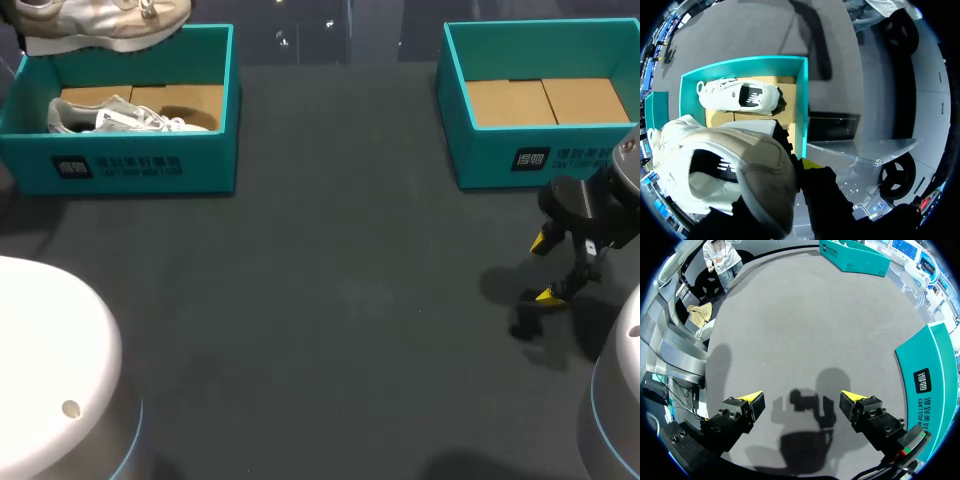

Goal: Take the shoe out of the shoebox, open the shoe tongue, remove and reinsert the insole, then place the shoe into the shoebox

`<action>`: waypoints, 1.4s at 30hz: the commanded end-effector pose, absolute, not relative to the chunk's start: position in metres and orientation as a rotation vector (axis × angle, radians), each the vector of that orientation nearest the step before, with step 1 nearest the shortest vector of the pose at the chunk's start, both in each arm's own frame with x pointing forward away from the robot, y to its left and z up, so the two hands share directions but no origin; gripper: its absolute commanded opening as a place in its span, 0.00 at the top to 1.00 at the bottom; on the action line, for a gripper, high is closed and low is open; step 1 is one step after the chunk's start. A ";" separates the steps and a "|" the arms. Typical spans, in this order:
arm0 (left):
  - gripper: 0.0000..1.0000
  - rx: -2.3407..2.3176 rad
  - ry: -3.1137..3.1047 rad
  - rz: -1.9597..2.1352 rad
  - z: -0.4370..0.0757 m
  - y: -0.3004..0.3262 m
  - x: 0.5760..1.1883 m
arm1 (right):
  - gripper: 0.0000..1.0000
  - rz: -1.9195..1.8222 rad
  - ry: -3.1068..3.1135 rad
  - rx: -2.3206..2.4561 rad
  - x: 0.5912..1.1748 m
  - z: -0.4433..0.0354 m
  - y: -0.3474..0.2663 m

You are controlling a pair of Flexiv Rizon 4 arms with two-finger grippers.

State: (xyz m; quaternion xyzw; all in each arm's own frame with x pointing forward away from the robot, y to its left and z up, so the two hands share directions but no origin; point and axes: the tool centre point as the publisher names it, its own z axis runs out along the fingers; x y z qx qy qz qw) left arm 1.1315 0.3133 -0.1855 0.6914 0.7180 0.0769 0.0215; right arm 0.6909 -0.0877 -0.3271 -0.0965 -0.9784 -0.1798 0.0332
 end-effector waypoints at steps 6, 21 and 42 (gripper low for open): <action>1.00 2.161 2.219 0.305 -0.199 0.304 1.137 | 0.00 -0.551 -3.013 -0.297 0.690 -0.327 -0.088; 1.00 2.234 2.262 0.409 -0.250 0.308 1.152 | 0.00 -0.551 -3.013 -0.297 0.690 -0.327 -0.088; 1.00 2.275 2.291 0.416 -0.269 0.307 1.156 | 0.00 -0.551 -3.013 -0.297 0.690 -0.327 -0.088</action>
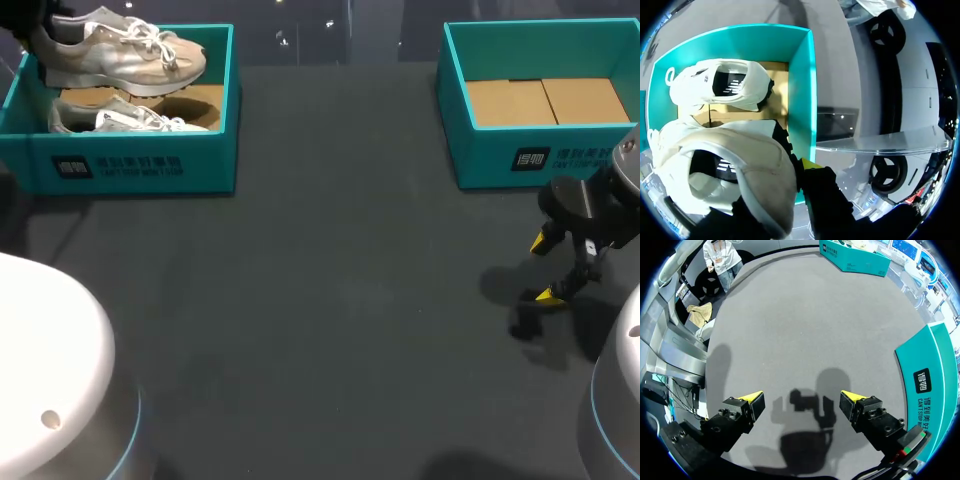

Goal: Take the shoe out of the shoebox, open the shoe tongue, remove and reinsert the insole, then place the shoe into the shoebox

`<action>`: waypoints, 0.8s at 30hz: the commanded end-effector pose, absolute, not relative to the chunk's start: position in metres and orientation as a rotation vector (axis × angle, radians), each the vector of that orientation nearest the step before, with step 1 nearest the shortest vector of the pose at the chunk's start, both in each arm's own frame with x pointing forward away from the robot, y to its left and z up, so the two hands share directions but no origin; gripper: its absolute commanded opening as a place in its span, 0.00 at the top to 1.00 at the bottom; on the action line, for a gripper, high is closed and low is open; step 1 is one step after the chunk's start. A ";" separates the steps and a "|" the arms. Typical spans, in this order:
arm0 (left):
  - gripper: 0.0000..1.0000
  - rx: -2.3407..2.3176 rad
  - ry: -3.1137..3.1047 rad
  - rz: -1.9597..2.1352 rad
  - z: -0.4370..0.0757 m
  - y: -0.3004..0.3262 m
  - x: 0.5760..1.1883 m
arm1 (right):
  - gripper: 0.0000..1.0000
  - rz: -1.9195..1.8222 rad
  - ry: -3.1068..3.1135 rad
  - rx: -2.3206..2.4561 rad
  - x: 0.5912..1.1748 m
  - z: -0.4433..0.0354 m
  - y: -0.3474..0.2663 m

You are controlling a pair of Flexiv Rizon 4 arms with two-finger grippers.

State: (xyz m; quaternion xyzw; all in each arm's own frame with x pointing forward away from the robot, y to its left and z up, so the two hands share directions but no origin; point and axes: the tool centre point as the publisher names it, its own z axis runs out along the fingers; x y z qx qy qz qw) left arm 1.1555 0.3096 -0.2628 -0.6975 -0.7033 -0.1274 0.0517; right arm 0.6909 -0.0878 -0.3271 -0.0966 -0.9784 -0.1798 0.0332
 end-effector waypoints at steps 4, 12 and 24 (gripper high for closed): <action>1.00 -2.110 -2.117 -0.375 -0.279 0.305 1.154 | 0.00 -0.551 -3.013 -0.297 0.690 -0.327 -0.088; 1.00 -2.059 -2.145 -0.372 -0.293 0.302 1.160 | 0.00 -0.551 -3.013 -0.297 0.690 -0.327 -0.088; 1.00 -2.034 -2.166 -0.342 -0.307 0.294 1.178 | 0.00 -0.551 -3.013 -0.297 0.690 -0.327 -0.088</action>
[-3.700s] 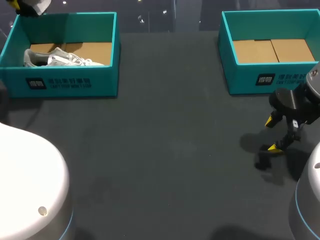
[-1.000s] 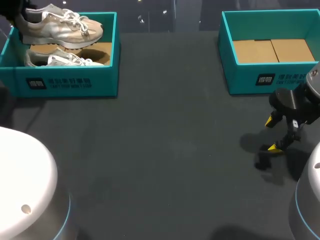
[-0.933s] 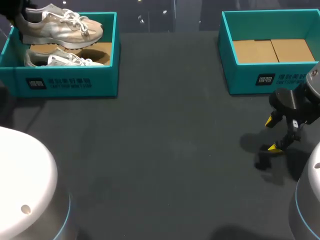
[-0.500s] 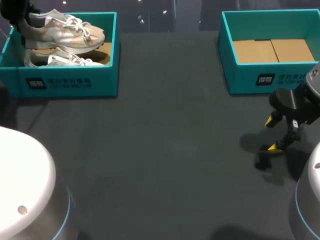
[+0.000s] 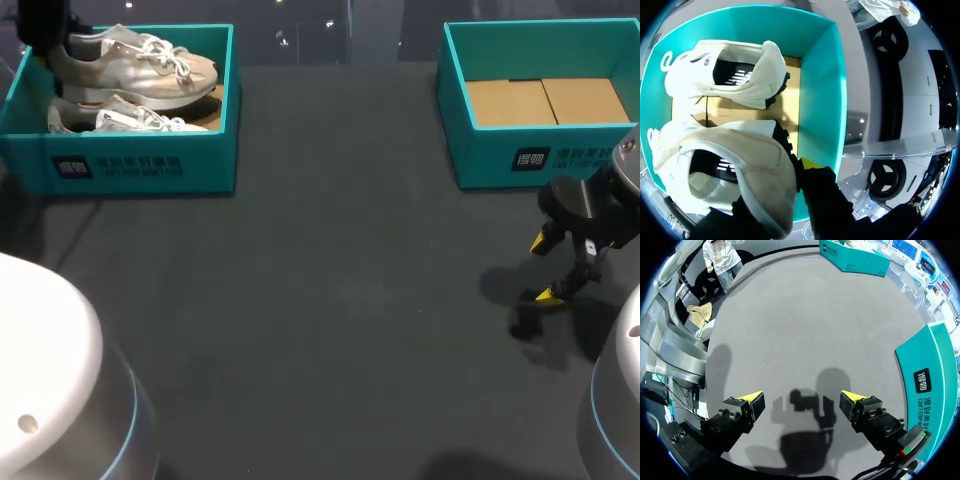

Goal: Take the shoe out of the shoebox, open the shoe tongue, remove and reinsert the insole, then place the shoe into the shoebox

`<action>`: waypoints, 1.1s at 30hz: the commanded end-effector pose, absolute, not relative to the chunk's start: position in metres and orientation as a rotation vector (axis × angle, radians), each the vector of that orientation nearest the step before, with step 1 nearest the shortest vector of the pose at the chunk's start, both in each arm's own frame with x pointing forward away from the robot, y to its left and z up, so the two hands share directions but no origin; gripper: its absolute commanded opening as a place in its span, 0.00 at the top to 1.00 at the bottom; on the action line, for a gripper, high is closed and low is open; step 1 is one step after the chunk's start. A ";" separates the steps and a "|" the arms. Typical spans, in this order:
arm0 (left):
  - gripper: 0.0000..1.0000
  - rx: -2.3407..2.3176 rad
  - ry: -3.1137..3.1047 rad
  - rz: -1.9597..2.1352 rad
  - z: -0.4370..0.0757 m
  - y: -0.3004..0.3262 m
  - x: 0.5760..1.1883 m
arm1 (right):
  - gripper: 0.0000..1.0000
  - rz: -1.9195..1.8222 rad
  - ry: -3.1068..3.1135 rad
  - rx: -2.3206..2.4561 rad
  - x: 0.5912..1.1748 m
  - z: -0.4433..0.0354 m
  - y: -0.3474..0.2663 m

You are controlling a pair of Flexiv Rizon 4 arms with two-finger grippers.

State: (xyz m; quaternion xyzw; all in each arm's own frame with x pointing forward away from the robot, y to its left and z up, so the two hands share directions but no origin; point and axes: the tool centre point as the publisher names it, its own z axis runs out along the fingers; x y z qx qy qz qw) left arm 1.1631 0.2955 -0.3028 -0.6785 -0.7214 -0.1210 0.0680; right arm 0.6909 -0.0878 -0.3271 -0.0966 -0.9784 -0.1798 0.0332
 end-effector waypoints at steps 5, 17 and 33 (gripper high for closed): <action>1.00 -2.051 -2.151 -0.342 -0.314 0.291 1.183 | 0.00 -0.551 -3.013 -0.297 0.690 -0.327 -0.088; 1.00 -2.093 -2.096 -0.342 -0.330 0.291 1.185 | 0.00 -0.551 -3.013 -0.297 0.690 -0.327 -0.088; 1.00 -2.093 -2.091 -0.302 -0.347 0.295 1.190 | 0.00 -0.551 -3.013 -0.297 0.690 -0.327 -0.088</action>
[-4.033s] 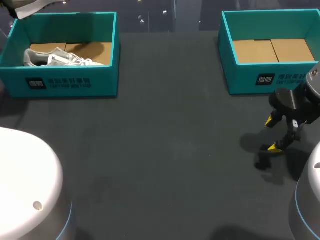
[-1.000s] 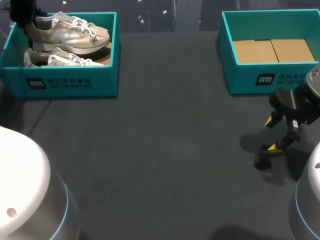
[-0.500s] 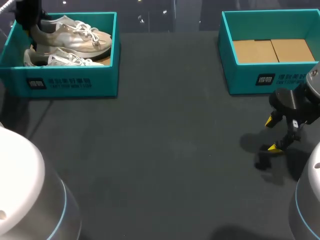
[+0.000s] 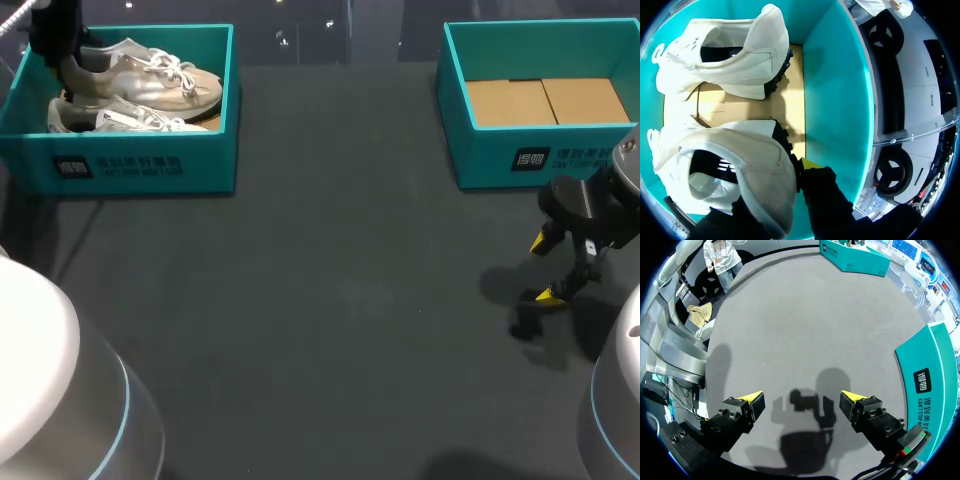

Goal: Take the shoe out of the shoebox, open the shoe tongue, remove and reinsert the insole, then place the shoe into the shoebox

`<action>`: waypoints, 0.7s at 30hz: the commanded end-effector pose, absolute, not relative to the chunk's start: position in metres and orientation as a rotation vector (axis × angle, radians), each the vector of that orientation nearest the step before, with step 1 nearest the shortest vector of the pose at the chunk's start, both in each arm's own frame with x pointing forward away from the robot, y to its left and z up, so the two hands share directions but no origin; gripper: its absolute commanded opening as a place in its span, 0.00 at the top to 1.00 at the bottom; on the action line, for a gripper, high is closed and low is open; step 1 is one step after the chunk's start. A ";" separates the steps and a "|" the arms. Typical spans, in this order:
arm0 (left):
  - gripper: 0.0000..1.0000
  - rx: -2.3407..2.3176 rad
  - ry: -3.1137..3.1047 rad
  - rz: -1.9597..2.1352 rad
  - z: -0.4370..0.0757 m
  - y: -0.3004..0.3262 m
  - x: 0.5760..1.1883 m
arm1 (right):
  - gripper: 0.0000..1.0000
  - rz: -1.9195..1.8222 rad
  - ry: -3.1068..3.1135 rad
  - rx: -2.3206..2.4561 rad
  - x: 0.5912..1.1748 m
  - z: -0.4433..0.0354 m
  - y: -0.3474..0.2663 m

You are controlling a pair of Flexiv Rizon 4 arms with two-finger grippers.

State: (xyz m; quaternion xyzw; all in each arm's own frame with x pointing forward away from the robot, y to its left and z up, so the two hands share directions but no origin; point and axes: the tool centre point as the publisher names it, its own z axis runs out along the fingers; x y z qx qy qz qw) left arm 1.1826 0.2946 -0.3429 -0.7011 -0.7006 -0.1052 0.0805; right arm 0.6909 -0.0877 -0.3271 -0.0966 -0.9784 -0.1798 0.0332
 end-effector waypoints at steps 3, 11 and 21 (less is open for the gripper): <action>1.00 -2.087 -2.095 -0.295 -0.349 0.294 1.192 | 0.00 -0.551 -3.013 -0.297 0.690 -0.327 -0.088; 1.00 -2.084 -2.104 -0.290 -0.355 0.293 1.193 | 0.00 -0.551 -3.013 -0.297 0.690 -0.327 -0.088; 0.94 -2.098 -2.106 -0.289 -0.361 0.291 1.196 | 0.00 -0.551 -3.013 -0.297 0.690 -0.327 -0.088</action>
